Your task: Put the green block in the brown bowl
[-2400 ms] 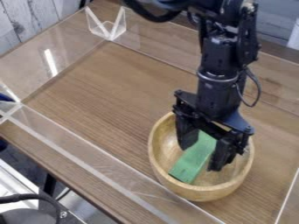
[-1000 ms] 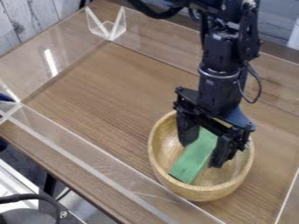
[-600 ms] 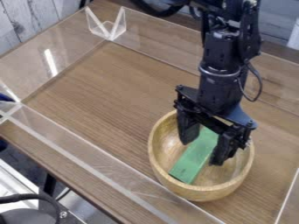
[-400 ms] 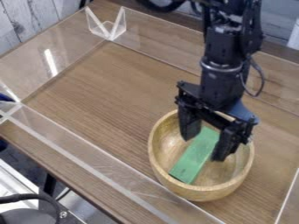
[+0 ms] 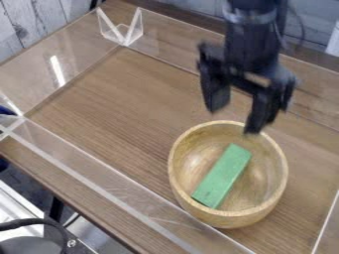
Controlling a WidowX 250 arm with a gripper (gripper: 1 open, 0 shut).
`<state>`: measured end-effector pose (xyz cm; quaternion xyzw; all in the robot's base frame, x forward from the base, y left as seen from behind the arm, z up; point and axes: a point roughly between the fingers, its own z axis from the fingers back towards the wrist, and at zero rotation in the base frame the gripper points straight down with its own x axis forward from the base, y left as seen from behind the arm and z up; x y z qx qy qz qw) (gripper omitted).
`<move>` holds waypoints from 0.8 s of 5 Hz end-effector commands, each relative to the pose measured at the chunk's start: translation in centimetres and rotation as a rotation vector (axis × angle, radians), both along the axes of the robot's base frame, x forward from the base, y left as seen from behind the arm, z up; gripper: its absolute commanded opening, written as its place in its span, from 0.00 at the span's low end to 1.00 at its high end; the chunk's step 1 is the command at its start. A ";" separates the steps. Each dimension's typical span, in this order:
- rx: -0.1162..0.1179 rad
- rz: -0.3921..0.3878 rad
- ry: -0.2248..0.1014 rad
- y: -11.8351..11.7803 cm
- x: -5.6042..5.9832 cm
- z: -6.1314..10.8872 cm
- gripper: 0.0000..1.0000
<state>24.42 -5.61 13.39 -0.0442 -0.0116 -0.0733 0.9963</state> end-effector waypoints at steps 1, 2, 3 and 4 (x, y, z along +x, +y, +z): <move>0.017 0.053 -0.088 2.4 1.9 3.3 1.00; 0.036 0.092 -0.102 5.8 3.2 3.9 1.00; 0.045 0.118 -0.110 9.7 3.3 4.2 1.00; 0.045 0.097 -0.107 8.0 3.5 3.7 0.00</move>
